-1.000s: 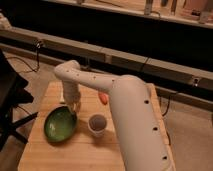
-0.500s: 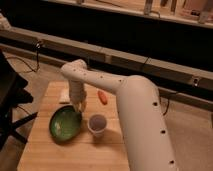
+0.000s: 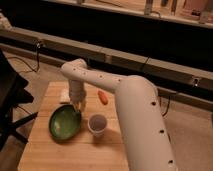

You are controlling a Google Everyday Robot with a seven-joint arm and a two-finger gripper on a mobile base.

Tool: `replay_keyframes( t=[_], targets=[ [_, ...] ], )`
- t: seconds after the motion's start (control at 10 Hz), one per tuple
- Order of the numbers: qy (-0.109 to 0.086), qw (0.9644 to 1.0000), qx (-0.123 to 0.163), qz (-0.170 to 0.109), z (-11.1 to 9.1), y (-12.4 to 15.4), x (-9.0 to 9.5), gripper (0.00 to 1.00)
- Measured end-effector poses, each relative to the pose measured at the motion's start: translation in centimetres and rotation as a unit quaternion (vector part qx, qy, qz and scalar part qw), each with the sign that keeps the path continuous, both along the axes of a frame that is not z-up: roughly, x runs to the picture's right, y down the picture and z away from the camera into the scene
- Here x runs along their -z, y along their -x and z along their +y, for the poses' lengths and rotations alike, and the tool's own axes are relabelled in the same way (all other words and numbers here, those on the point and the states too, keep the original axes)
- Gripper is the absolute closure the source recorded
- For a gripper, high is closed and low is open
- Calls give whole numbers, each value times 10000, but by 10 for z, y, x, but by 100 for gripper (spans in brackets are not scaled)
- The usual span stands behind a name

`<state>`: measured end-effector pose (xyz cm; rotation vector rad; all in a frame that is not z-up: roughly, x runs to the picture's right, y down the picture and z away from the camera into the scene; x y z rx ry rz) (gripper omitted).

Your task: Drag the ceramic bowl in a circle

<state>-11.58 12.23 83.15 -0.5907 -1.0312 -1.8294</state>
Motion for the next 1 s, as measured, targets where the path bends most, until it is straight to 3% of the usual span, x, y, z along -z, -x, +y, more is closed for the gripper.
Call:
replay_keyframes(
  t=[1.0],
  targets=[
    [19,9997,-215,98,-5,-35,4,99]
  ],
)
